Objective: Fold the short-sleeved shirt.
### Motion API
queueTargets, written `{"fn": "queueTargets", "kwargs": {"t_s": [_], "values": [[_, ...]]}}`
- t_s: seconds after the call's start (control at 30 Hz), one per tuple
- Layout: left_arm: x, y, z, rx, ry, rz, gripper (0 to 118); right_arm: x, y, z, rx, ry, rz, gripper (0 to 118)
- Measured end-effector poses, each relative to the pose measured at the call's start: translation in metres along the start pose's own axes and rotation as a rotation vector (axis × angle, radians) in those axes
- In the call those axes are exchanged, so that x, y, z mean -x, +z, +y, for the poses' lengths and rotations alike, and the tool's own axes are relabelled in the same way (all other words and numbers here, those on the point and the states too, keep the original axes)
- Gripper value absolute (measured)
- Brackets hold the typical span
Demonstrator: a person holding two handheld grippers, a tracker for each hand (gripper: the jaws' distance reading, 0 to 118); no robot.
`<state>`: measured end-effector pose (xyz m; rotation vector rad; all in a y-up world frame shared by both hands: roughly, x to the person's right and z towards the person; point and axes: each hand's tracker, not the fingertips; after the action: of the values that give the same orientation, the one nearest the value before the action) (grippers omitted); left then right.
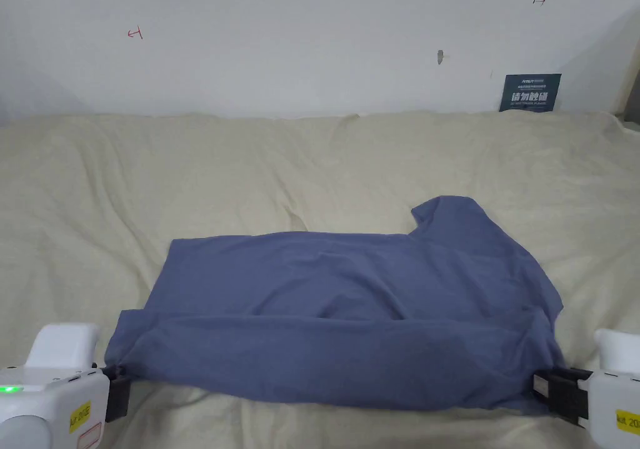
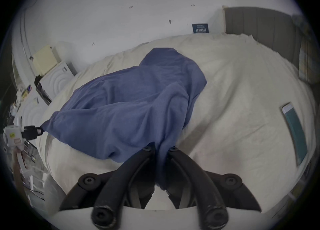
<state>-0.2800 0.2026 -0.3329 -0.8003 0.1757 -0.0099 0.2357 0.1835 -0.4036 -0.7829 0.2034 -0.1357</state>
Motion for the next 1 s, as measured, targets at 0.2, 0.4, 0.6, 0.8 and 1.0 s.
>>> {"fn": "queueTargets", "kwargs": {"t_s": [0.2,0.4,0.6,0.8,1.0], "values": [[0.013,0.013,-0.021,0.021,0.012,-0.006,9,-0.003,0.042,-0.002,-0.019,0.026,0.004,9],[0.028,0.032,-0.062,0.091,0.011,-0.024,9,-0.02,0.066,-0.034,0.063,0.031,0.014,9],[0.021,0.027,-0.09,0.13,0.007,-0.018,9,-0.011,0.055,-0.065,0.121,0.075,-0.018,9],[0.034,0.04,-0.088,0.002,0.096,-0.005,90,-0.021,0.065,-0.051,0.114,0.028,-0.093,92],[0.031,0.074,-0.058,-0.158,0.124,-0.015,106,-0.02,0.102,-0.022,-0.026,0.064,-0.059,88]]}}
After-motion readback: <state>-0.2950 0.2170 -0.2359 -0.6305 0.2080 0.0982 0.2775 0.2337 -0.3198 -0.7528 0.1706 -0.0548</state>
